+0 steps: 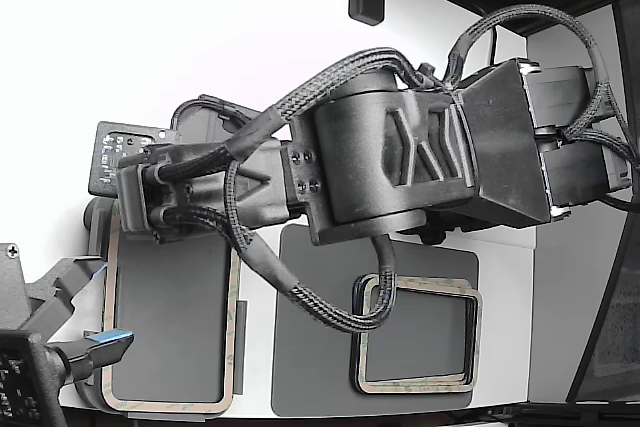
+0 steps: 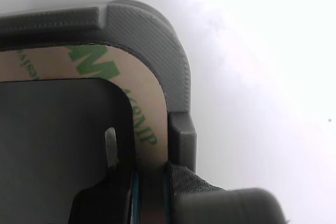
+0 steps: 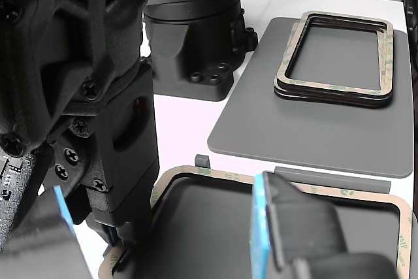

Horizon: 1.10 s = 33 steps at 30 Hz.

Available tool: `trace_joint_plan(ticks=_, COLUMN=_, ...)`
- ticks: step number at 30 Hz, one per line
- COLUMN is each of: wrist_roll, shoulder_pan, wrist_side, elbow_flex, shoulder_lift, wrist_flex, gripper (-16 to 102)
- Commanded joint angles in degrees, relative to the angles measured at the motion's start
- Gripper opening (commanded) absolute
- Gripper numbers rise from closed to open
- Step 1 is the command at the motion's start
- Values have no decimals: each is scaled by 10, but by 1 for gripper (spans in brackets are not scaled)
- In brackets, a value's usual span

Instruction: Move top rectangular frame to the holder.

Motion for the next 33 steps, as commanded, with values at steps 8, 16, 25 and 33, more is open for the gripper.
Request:
trace_joint_plan(ticks=8, wrist_roll=-3, shoulder_pan=-2, wrist_side=4, elbow_flex=-11, shoulder_lift=13, wrist_flex=5, gripper=-10)
trace_joint_plan(ticks=16, wrist_roll=-8, shoulder_pan=-2, wrist_side=4, elbow_flex=-10, shoulder_lift=13, wrist_flex=5, gripper=-10)
trace_joint_plan(ticks=25, wrist_roll=-10, shoulder_pan=1, wrist_side=1, elbow_flex=-13, shoulder_lift=12, wrist_flex=5, gripper=26)
trace_joint_plan(ticks=33, wrist_roll=-11, shoulder_pan=4, wrist_side=3, elbow_flex=-20, shoulder_lift=13, wrist_flex=5, gripper=100)
